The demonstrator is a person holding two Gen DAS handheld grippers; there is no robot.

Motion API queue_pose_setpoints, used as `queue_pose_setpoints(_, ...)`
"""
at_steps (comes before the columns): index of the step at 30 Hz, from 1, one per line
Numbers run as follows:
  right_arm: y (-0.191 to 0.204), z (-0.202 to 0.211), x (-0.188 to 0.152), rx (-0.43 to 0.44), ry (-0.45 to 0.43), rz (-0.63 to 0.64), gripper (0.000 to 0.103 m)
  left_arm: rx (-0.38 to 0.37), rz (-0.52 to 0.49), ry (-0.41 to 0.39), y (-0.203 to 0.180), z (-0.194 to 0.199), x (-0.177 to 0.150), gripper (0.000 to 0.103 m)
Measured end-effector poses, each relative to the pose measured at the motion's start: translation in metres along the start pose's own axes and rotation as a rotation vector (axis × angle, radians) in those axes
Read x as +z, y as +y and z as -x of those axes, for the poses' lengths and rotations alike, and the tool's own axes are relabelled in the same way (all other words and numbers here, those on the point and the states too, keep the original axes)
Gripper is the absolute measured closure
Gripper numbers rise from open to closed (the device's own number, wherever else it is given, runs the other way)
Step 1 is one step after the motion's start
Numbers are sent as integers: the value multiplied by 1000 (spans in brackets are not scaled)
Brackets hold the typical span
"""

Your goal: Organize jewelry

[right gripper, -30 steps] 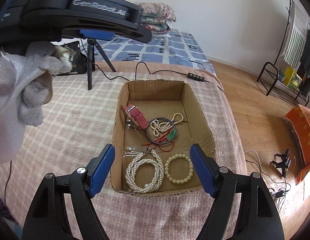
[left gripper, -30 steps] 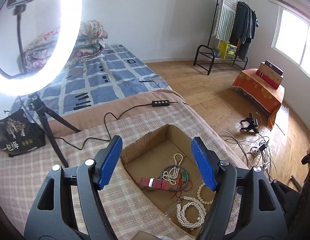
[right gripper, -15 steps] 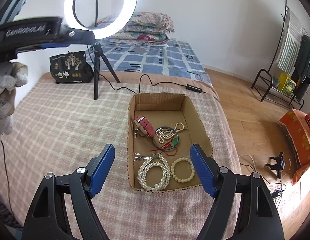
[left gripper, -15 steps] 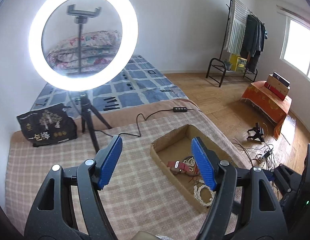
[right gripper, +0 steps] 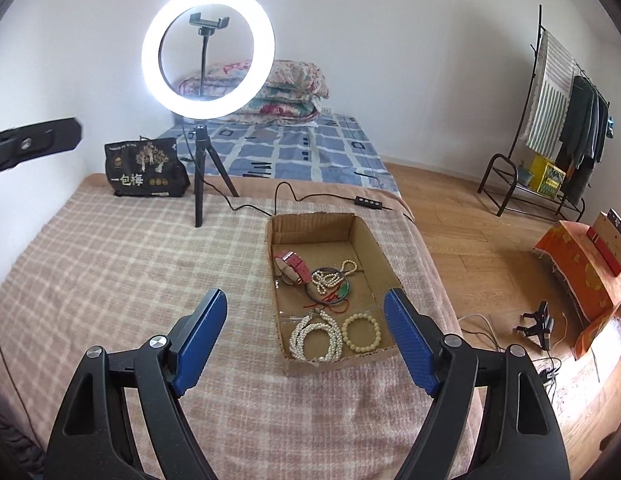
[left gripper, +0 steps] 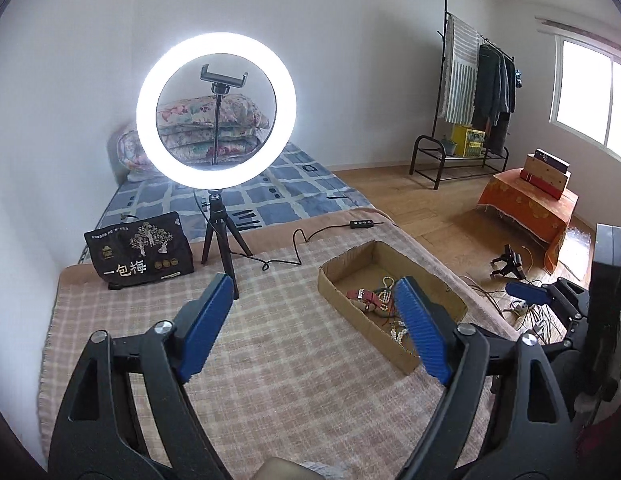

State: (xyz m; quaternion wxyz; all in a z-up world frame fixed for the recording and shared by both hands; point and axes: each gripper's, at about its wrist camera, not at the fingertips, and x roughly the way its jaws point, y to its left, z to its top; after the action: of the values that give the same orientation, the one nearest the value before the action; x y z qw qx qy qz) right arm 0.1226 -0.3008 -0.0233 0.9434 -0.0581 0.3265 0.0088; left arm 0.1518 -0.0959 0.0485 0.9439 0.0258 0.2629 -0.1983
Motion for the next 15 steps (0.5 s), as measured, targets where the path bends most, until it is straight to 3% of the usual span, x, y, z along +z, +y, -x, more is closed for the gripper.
queue_pose_setpoints(6, 7, 10, -14, -28, -14, 10, 22, 19, -58, 15, -10, 29, -29, 15)
queue_pose_setpoints(11, 7, 12, -21, -44, -27, 14, 22, 25, -98, 65, -21, 32, -51, 15)
queue_pose_setpoints(15, 4, 10, -21, -50, -33, 6, 22, 23, -91, 60, -28, 33, -59, 13)
